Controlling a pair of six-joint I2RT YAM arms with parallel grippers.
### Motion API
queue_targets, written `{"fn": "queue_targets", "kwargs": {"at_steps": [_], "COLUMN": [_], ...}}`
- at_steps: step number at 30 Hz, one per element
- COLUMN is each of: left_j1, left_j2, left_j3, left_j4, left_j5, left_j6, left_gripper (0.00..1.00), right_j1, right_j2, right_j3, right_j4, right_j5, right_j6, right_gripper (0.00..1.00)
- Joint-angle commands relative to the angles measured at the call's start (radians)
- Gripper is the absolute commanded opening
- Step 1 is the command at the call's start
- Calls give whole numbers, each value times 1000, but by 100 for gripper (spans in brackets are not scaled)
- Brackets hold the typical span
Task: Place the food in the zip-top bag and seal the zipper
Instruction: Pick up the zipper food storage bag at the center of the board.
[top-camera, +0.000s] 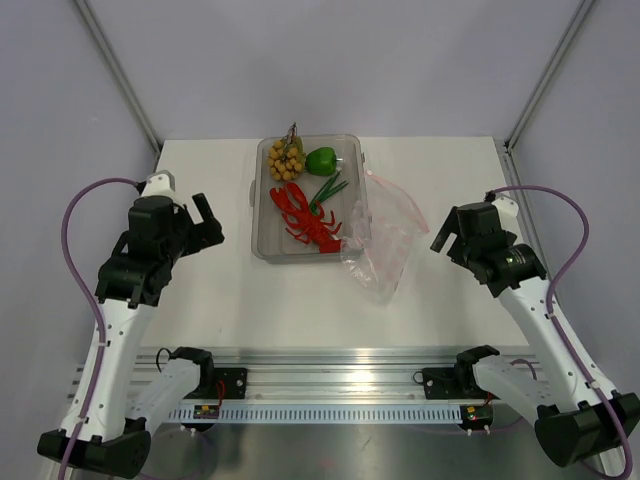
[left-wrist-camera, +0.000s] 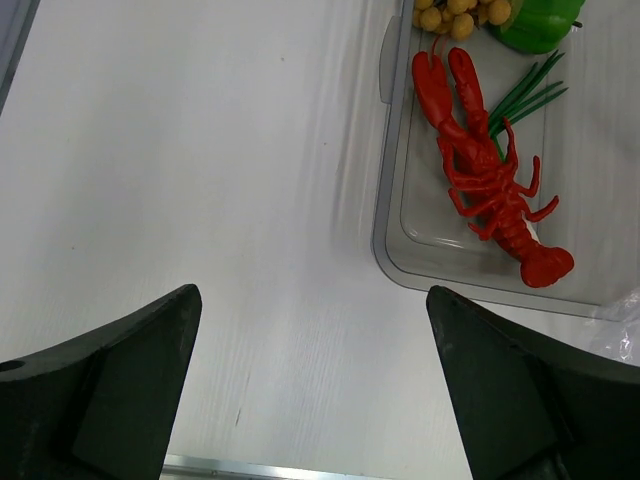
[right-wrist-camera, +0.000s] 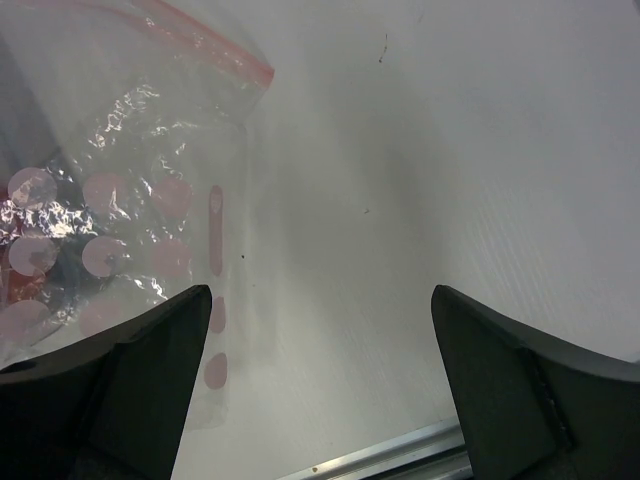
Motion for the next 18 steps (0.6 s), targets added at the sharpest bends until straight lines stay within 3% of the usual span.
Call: {"fn": "queue_targets", "kwargs": {"at_steps": [1, 6, 11, 16, 18], "left_j1": [0, 0, -14, -47, -49], "left_j2": [16, 44, 70, 88, 99], "left_j3": [0, 9, 26, 30, 21], "left_j4": [28, 21, 18, -7, -9], "left_j5": [53, 92, 234, 230, 251], "left_j6": [0, 0, 44, 64, 66], "left_gripper": [99, 99, 99, 99, 99], "right_j1": [3, 4, 3, -2, -37], "right_j2": [-20, -29, -11, 86, 149], "right_j3": [-3, -32, -61, -65, -78], "right_j4": [23, 55, 135, 262, 363], "right_j5": [8, -37, -147, -233, -348], "right_j6": [-7, -33, -47, -39, -27], "right_gripper": [100, 100, 100, 99, 99]}}
